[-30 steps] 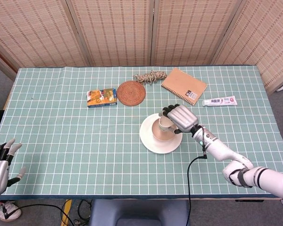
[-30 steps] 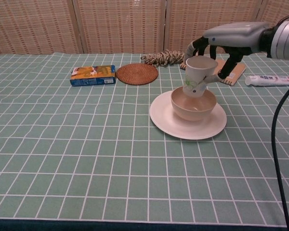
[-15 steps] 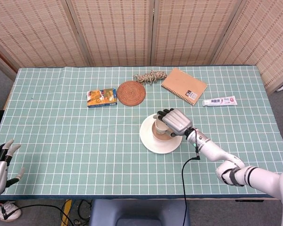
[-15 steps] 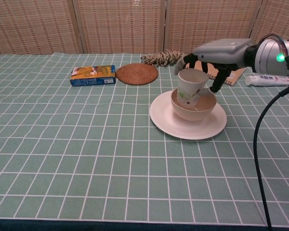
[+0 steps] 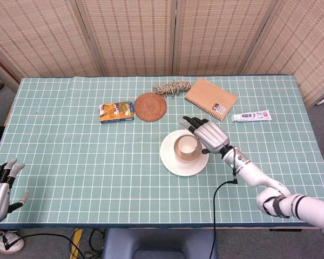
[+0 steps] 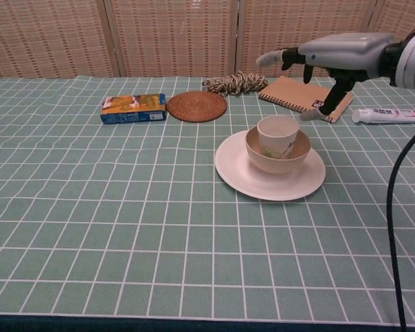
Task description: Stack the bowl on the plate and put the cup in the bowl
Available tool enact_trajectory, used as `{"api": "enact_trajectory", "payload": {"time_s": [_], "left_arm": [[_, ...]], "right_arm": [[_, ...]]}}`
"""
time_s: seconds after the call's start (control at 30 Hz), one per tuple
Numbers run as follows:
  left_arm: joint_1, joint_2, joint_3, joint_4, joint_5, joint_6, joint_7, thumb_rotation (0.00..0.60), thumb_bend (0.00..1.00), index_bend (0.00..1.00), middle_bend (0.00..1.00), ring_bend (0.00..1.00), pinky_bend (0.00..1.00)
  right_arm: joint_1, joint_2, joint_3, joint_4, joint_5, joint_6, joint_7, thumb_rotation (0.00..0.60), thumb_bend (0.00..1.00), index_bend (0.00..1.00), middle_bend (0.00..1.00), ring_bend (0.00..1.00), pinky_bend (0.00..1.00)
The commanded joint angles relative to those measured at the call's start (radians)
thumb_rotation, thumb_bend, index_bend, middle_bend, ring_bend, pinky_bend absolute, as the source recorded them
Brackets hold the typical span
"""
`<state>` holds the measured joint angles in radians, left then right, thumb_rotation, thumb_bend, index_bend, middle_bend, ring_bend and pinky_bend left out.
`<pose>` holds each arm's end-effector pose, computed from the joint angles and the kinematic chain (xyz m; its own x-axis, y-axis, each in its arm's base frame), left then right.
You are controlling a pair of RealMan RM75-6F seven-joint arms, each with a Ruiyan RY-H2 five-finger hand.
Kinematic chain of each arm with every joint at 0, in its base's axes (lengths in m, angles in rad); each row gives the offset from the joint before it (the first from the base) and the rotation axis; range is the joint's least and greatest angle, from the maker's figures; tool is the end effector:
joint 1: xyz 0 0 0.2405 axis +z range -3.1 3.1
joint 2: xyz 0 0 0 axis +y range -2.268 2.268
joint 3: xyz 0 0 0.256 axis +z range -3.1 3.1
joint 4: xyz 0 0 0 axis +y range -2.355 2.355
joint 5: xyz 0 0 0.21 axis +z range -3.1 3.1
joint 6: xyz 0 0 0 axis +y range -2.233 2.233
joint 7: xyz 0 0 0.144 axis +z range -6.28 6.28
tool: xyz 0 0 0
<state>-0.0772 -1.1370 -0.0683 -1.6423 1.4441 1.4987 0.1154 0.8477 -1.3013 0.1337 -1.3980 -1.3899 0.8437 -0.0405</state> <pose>-0.3100 0.1817 0.1578 0.4510 -0.0175 0.8924 0.8917 0.0514 -0.4496 -0.1501 -0.3886 0.0568 0.5941 -0.1653 0.7872 -0.7199 -0.5459 0.4287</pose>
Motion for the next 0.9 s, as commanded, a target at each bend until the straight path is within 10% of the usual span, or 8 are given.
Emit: {"api": "enact_trajectory", "payload": {"time_s": [0.03, 0.9], "left_arm": [[-0.007, -0.002, -0.003, 0.004, -0.003, -0.011, -0.002, 0.6, 0.29, 0.16, 0.07, 0.1, 0.09], [-0.065, -0.033, -0.033, -0.001, -0.024, -0.048, 0.059, 0.6, 0.29, 0.16, 0.07, 0.1, 0.09]], "right_arm": [[-0.063, 0.063, 0.004, -0.057, 0.027, 0.07, 0.0, 0.6, 0.25, 0.0, 0.12, 0.11, 0.28], [-0.588, 0.226, -0.106, -0.208, 0.091, 0.612, -0.034, 0.6, 0.28, 0.0, 0.16, 0.11, 0.28]]}}
